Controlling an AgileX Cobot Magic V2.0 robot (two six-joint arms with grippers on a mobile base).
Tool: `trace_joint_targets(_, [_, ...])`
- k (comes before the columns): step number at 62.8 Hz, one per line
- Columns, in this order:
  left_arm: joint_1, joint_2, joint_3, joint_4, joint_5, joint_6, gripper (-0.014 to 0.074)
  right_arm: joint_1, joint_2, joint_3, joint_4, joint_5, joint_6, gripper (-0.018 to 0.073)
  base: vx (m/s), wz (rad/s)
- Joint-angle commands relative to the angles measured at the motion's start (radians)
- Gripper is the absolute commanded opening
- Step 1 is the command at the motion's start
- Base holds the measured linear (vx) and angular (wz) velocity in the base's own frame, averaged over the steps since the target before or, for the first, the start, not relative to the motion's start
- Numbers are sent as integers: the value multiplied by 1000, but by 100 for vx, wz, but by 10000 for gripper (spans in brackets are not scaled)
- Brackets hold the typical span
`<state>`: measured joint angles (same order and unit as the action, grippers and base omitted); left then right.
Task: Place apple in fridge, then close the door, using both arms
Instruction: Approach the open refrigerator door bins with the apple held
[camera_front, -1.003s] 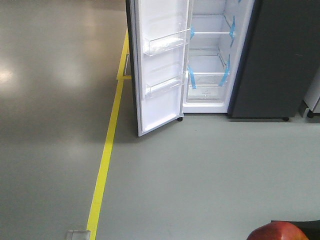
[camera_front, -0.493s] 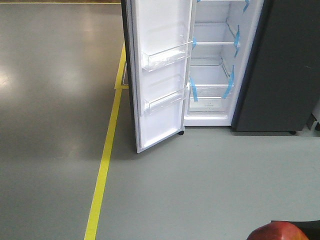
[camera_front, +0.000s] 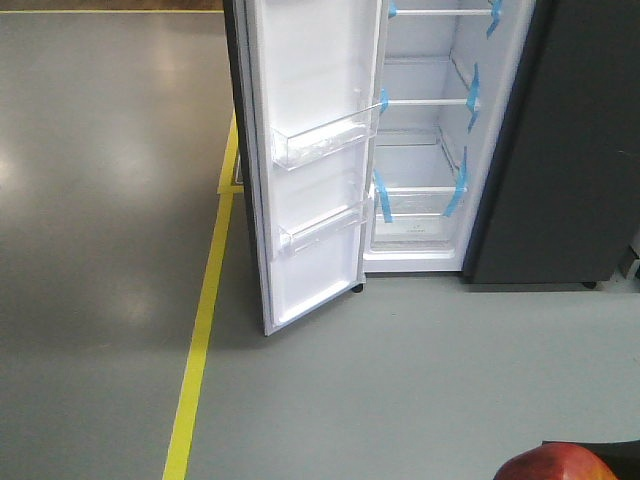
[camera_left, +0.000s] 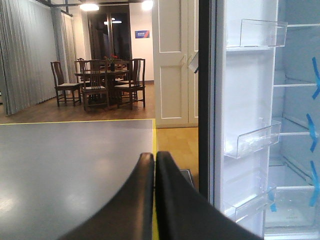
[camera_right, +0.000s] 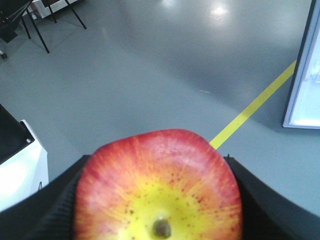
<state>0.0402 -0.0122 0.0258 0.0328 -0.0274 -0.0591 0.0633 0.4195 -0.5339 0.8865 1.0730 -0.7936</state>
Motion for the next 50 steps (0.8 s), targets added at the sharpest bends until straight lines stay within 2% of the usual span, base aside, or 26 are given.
trace_joint_targets(1, [-1, -13, 21, -10, -71, -9, -6, -1, 7, -27, 58, -37, -9, 419, 20, -3])
trace_joint_targets(50, [-1, -13, 21, -10, -71, -9, -6, -1, 7, -27, 58, -38, -9, 419, 18, -1])
